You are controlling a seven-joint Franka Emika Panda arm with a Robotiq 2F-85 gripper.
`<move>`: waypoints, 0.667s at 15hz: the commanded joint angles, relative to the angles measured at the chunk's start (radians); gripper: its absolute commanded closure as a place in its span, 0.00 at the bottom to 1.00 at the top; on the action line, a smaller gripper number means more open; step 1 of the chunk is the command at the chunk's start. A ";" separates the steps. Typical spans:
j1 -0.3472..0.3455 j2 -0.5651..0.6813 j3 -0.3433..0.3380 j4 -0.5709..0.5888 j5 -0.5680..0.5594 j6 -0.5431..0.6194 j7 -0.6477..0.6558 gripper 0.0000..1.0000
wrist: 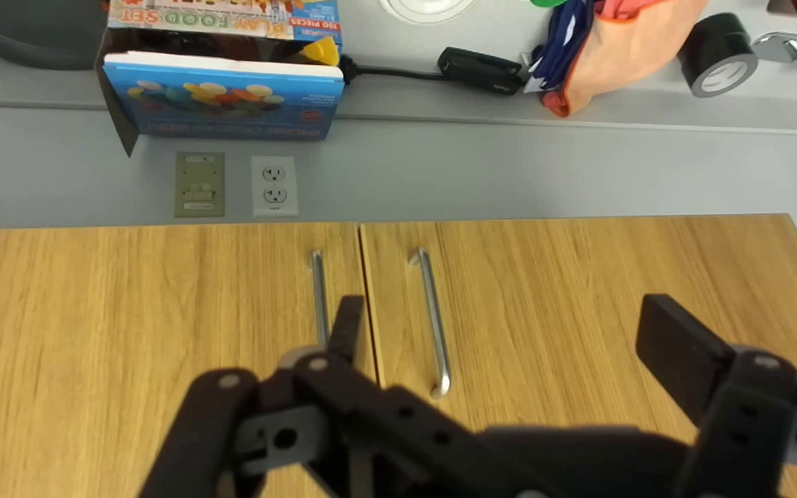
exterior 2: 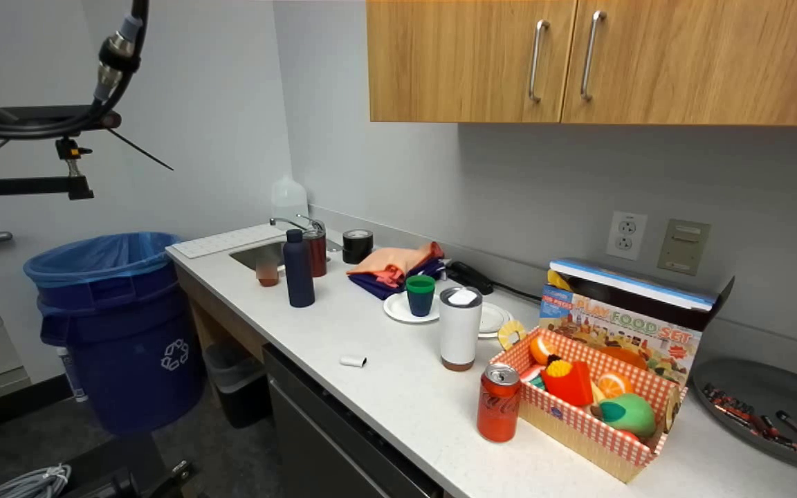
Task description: Close the cupboard drawer.
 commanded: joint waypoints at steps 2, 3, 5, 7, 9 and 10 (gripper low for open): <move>0.007 -0.077 0.017 -0.091 -0.024 0.044 0.077 0.00; 0.007 -0.086 0.017 -0.104 -0.027 0.048 0.090 0.00; 0.025 -0.051 -0.007 -0.067 -0.019 0.023 0.072 0.00; 0.026 -0.054 -0.010 -0.073 -0.020 0.023 0.075 0.00; 0.026 -0.050 -0.011 -0.073 -0.019 0.023 0.075 0.00; 0.026 -0.050 -0.010 -0.073 -0.019 0.023 0.075 0.00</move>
